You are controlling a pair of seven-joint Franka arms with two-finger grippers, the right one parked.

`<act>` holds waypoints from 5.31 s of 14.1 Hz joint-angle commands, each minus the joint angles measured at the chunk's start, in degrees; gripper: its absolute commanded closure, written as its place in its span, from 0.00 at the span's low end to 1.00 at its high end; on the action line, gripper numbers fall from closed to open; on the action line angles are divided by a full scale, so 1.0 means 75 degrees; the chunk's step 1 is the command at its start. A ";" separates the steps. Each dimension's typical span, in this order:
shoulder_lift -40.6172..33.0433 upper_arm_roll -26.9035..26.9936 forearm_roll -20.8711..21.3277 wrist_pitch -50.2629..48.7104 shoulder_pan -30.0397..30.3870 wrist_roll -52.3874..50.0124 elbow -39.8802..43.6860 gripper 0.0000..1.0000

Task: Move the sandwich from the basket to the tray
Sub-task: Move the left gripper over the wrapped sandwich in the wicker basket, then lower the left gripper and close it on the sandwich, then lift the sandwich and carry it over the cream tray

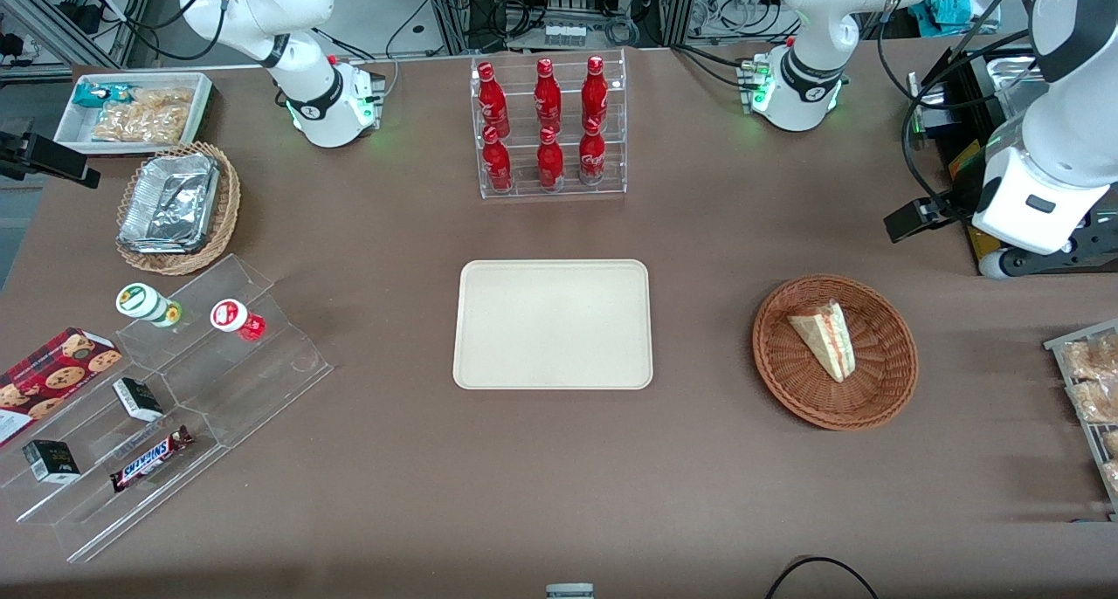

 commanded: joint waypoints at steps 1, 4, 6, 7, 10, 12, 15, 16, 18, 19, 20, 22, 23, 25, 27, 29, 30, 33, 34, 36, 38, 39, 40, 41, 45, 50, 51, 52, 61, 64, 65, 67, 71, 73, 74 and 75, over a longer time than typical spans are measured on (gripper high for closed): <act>0.0050 0.0048 -0.0039 0.0068 -0.0089 0.0056 0.0119 0.00; 0.0131 0.0048 -0.0063 0.0069 -0.0077 0.0045 0.0142 0.00; 0.0213 0.0060 -0.0051 0.0034 -0.0077 0.0010 0.0119 0.00; 0.0399 0.0060 -0.0051 0.0011 -0.0054 0.0010 0.0119 0.00; 0.0657 0.0071 0.0007 0.0081 -0.0019 0.0010 0.0119 0.00; 0.1218 0.0083 0.0077 0.0324 -0.0007 0.0010 0.0107 0.00; 0.1631 0.0106 0.0078 0.1610 0.0005 -0.0014 -0.0605 0.00; 0.1666 0.0106 0.0055 0.2033 0.0005 -0.0118 -0.0944 0.00; 0.1806 0.0106 0.0066 0.2982 0.0005 -0.0889 -0.1531 0.00; 0.1911 0.0106 0.0078 0.3335 0.0005 -0.1113 -0.1719 0.00; 0.2029 0.0106 0.0078 0.3582 0.0005 -0.1220 -0.1884 0.00; 0.2205 0.0118 0.0078 0.3923 0.0005 -0.1267 -0.2189 0.00; 0.2310 0.0153 0.0089 0.4052 0.0016 -0.1349 -0.2364 0.00; 0.2439 0.0224 0.0090 0.4449 0.0005 -0.1373 -0.2727 0.00; 0.2428 0.0235 0.0090 0.5011 0.0017 -0.1373 -0.3137 0.00; 0.2475 0.0387 0.0090 0.5376 0.0005 -0.1373 -0.3349 0.00; 0.2521 0.0388 0.0090 0.5470 0.0016 -0.1373 -0.3431 0.00; 0.2545 0.0539 0.0090 0.5565 0.0017 -0.1373 -0.3549 0.00; 0.2557 0.0552 0.0090 0.5577 0.0017 -0.1373 -0.3573 0.00; 0.2662 0.0552 0.0078 0.5763 0.0017 -0.1385 -0.3666 0.00; 0.2779 0.0552 0.0054 0.6021 0.0005 -0.1757 -0.3679 0.02; 0.2815 0.0552 0.0054 0.6103 -0.0018 -0.1945 -0.3678 0.09; 0.2861 0.0552 0.0054 0.6185 -0.0053 -0.2040 -0.3678 0.19; 0.2885 0.0552 0.0054 0.6232 -0.0065 -0.2041 -0.3702 0.34; 0.2815 0.0552 0.0078 0.6186 -0.0065 -0.1936 -0.3667 0.80; 0.2347 0.0261 0.0101 0.5368 -0.0228 -0.1748 -0.2861 0.80; 0.2346 0.0062 0.0113 0.5192 -0.0357 -0.1690 -0.2580 0.79; 0.2369 -0.0138 0.0125 0.5016 -0.0590 -0.1678 -0.2345 0.78; 0.3680 -0.0233 0.0007 0.3713 -0.3836 -0.2952 -0.0084 0.78; 0.4348 -0.0233 -0.0004 0.3737 -0.4330 -0.3271 0.0738 0.77; 0.4524 -0.0245 -0.0004 0.3818 -0.4412 -0.3306 0.0867 0.76; 0.4852 -0.0233 0.0007 0.4133 -0.4624 -0.3307 0.0985 0.76; 0.5556 -0.0210 0.0054 0.4651 -0.4929 -0.3388 0.1349 0.73; 0.5743 -0.0210 0.0089 0.4674 -0.4952 -0.3365 0.1395 0.72; 0.5791 -0.0210 0.0090 0.4698 -0.4987 -0.3388 0.1407 0.69; 0.5791 -0.0210 0.0090 0.4814 -0.5022 -0.3423 0.1408 0.62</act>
